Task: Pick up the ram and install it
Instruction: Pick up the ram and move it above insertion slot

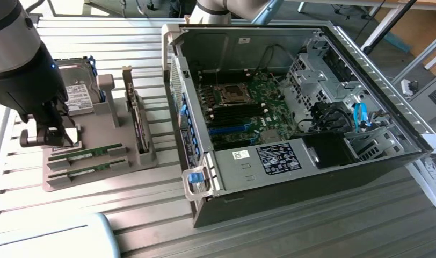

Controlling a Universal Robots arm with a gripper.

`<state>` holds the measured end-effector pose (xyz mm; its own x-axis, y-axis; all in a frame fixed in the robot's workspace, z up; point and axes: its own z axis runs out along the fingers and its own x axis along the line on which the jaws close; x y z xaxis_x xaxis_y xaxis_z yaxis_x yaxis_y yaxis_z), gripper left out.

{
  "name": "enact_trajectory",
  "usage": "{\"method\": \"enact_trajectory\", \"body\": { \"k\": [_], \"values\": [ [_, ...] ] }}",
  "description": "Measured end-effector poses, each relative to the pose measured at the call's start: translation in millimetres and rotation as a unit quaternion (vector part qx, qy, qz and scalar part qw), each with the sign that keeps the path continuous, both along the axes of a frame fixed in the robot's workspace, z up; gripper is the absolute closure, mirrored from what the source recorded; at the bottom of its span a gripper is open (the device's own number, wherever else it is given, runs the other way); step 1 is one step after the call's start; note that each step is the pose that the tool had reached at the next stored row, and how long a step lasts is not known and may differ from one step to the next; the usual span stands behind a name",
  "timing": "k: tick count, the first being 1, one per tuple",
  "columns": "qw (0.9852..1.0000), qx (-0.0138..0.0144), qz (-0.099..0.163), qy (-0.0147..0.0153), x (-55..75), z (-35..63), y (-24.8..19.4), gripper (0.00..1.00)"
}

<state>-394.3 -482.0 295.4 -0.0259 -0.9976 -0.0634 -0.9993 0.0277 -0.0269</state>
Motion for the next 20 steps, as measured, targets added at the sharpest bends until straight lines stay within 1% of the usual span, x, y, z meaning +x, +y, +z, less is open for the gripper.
{"method": "enact_trajectory", "body": {
  "k": [8, 12, 13, 20],
  "values": [
    [1.0, 0.0028, 0.004, 0.0, 0.0, -15.1, 0.0, 0.58],
    [1.0, 0.0029, 0.006, 0.0, -0.6, -22.9, -0.5, 0.58],
    [1.0, 0.003, 0.007, 0.0001, -0.9, -24.7, -1.9, 0.58],
    [0.9999, 0.0032, 0.012, 0.0, -2.1, -38.0, -15.7, 0.58]
  ]
}}
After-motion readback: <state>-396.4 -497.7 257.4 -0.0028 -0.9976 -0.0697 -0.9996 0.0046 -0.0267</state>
